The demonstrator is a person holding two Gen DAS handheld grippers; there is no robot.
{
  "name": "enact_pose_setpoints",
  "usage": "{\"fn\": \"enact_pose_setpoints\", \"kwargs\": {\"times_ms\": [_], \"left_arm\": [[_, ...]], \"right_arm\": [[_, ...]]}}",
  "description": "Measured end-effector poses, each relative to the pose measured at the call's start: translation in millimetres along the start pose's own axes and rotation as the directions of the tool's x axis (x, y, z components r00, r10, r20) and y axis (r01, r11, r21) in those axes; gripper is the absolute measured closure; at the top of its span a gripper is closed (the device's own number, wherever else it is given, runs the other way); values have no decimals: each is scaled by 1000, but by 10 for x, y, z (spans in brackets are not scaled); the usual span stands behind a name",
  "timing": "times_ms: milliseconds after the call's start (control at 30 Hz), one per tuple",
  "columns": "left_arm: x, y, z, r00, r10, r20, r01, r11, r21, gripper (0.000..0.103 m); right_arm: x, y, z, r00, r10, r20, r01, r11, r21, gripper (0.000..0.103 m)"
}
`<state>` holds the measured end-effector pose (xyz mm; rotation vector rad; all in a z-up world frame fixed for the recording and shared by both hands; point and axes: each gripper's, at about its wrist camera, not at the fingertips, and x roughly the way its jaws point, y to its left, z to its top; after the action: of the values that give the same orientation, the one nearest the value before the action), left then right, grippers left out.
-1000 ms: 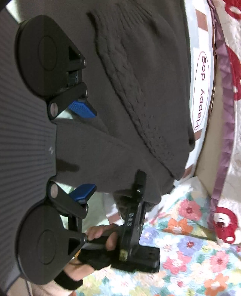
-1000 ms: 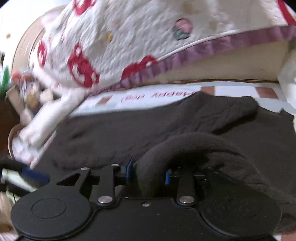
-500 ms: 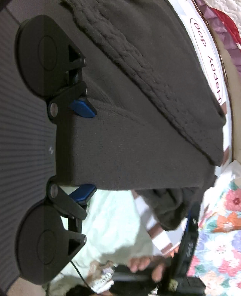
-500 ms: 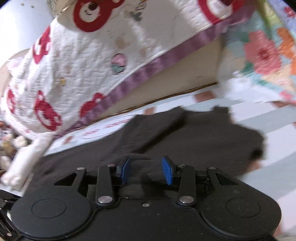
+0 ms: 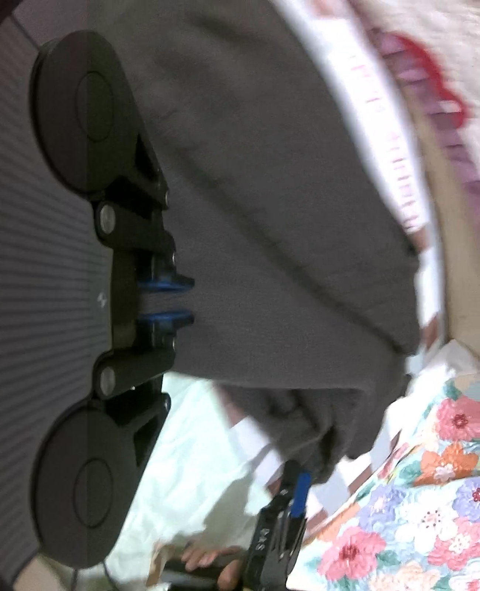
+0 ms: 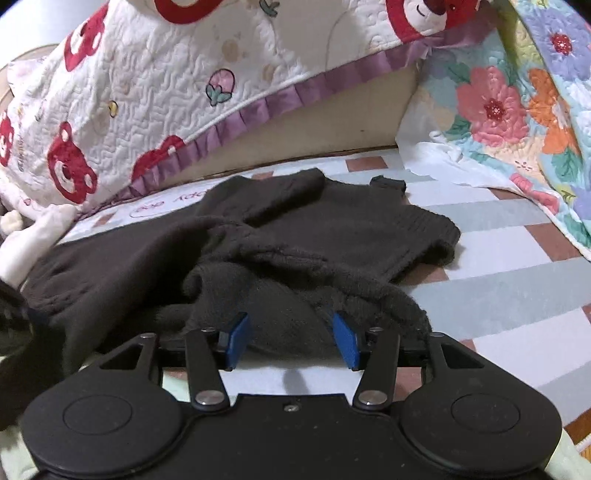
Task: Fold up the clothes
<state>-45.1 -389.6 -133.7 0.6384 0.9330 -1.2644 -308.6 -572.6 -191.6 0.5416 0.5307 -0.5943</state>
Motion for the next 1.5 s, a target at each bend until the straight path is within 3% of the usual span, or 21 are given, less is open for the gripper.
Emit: {"fn": "enact_pose_setpoints", "kwargs": {"times_ms": [100, 200, 267, 333, 367, 400, 467, 500, 567, 800, 900, 933, 967, 1000, 1033, 1067, 1100, 1233, 1367, 1433, 1500], "left_arm": [[-91, 47, 289, 991, 104, 81, -109, 992, 64, 100], [-142, 168, 471, 984, 131, 124, -135, 990, 28, 99], [-161, 204, 472, 988, 64, 138, -64, 998, -9, 95], [-157, 206, 427, 989, -24, 144, 30, 999, -39, 78], [-116, 169, 387, 989, -56, 140, 62, 997, -44, 55], [-68, 119, 347, 987, -80, 137, 87, 995, -48, 43], [19, 18, 260, 984, -127, 125, 134, 990, -50, 42], [65, -30, 229, 984, -136, 111, 142, 989, -46, 37], [164, -124, 191, 989, -127, 73, 130, 991, -30, 31], [509, -450, 59, 994, -89, -60, 91, 995, 32, 26], [528, -487, 39, 997, -21, -73, 27, 996, 84, 20], [527, -494, 35, 997, 4, -73, 3, 995, 103, 20], [525, -500, 31, 997, 30, -73, -21, 992, 122, 29], [523, -506, 27, 996, 56, -73, -45, 989, 141, 47], [522, -512, 23, 994, 81, -72, -69, 985, 159, 56], [520, -519, 19, 992, 107, -71, -93, 980, 178, 77], [478, -487, 36, 990, 126, -57, -114, 977, 178, 84], [262, -217, 183, 982, 187, 30, -190, 973, 128, 85], [304, 121, 270, 980, 196, 38, -198, 980, 34, 85], [325, 290, 314, 979, 201, 42, -201, 980, -13, 84], [346, 459, 358, 978, 206, 45, -203, 977, -61, 84]], "right_arm": [[138, 23, 44, 999, -20, -26, 20, 1000, -9, 46], [276, 46, 89, 998, -40, -52, 39, 999, -19, 45], [368, 62, 118, 996, -53, -70, 52, 998, -26, 44], [459, 75, 149, 994, -63, -87, 60, 998, -31, 44], [505, 78, 166, 994, -63, -95, 60, 998, -31, 44], [550, 81, 183, 993, -63, -103, 60, 998, -30, 43], [623, 137, 208, 990, -72, -119, 64, 995, -71, 39], [657, 172, 219, 989, -78, -126, 66, 993, -97, 39], [688, 205, 234, 988, -84, -131, 68, 990, -120, 39], [776, 217, 307, 989, -70, -127, 54, 990, -129, 38], [825, 170, 355, 992, -43, -118, 31, 994, -101, 39], [841, 155, 371, 993, -33, -115, 23, 996, -91, 39], [857, 139, 387, 993, -24, -112, 15, 997, -82, 39], [873, 124, 404, 994, -15, -109, 7, 997, -72, 39], [887, 111, 422, 994, -7, -111, -1, 997, -74, 39], [895, 91, 442, 993, 3, -119, -12, 997, -73, 39], [891, 60, 459, 992, 18, -124, -25, 998, -54, 39], [806, -25, 466, 989, 77, -124, -73, 997, 33, 39], [635, 59, 419, 980, 168, -104, -160, 984, 81, 39], [549, 186, 358, 977, 188, -101, -183, 981, 60, 39], [524, 337, 249, 983, 147, -113, -150, 988, -18, 39]]}}
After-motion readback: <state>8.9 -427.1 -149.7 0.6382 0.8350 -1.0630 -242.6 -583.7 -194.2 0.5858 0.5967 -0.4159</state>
